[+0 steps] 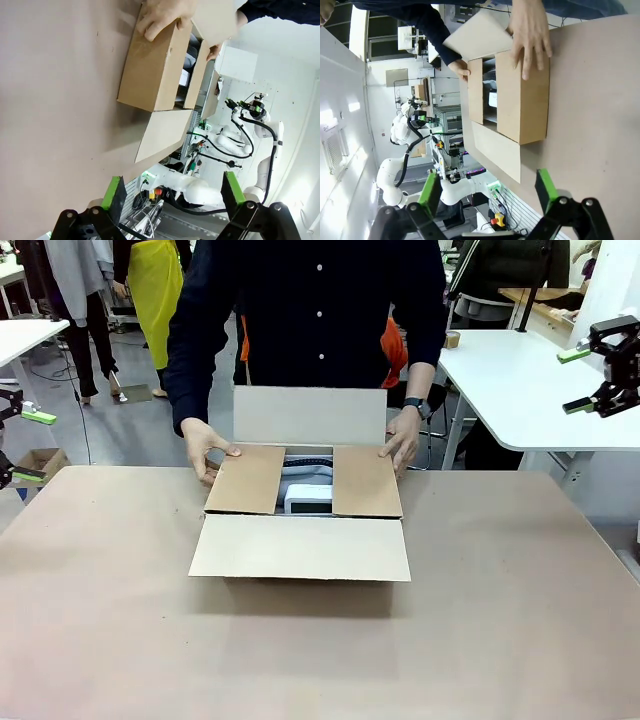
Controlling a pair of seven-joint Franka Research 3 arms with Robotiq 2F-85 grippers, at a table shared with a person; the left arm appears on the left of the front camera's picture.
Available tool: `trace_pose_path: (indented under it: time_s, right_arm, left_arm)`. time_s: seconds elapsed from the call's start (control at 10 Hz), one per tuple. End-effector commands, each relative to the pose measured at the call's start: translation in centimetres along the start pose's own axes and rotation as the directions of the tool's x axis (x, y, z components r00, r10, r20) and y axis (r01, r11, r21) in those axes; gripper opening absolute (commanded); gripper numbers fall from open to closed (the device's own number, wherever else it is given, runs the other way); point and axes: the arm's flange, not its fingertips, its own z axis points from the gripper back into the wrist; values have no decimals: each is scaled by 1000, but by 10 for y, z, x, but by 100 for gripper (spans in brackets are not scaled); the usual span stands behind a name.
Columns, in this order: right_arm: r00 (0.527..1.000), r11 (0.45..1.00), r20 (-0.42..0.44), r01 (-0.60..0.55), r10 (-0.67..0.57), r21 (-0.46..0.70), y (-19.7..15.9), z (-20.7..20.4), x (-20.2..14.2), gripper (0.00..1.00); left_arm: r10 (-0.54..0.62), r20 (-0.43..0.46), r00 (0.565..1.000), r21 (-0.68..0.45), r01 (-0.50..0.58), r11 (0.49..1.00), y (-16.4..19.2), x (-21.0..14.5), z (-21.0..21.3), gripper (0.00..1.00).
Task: Pack the gift set into the box.
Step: Press and hold the closed box until the human finishes sealing it.
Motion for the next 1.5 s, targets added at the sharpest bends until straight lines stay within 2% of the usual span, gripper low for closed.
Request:
trace_pose_path:
  time_s: [0.0, 1.4]
  right_arm:
    - [1000, 1000, 10, -1, 1, -9, 3, 0, -1, 100]
    - [1000, 1000, 10, -1, 1, -9, 3, 0, -1, 100]
  left_arm:
    - [-12, 5, 1000, 8, 12, 1000, 0, -3, 0, 100]
    - [-12, 5, 1000, 8, 12, 1000, 0, -3, 0, 100]
